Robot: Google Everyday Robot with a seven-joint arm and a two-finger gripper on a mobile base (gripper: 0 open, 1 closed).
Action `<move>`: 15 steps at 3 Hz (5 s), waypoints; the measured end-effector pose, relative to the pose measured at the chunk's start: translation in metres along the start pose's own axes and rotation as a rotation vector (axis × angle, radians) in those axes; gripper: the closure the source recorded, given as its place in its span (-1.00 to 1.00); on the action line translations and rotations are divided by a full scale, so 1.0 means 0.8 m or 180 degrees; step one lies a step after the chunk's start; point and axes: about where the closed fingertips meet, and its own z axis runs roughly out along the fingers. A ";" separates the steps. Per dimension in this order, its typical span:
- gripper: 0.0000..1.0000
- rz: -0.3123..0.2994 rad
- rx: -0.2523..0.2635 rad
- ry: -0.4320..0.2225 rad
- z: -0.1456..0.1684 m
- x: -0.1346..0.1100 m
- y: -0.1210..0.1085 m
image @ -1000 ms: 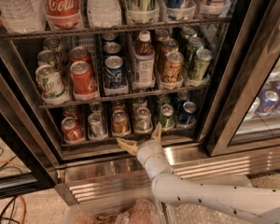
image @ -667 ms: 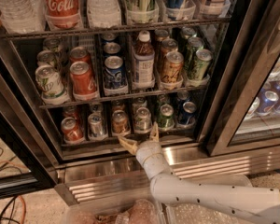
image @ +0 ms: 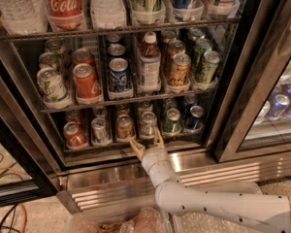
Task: Pick 7up can from bottom shelf of fridge
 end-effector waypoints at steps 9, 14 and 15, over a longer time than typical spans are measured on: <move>1.00 0.0087 0.0275 -0.0238 0.036 -0.044 -0.045; 1.00 0.0062 -0.0278 -0.0231 -0.072 -0.104 -0.054; 1.00 0.0074 -0.0398 -0.0221 -0.080 -0.107 -0.052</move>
Offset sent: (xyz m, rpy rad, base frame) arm 0.0300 -0.0305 -0.0003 0.0147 -0.0239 -0.1363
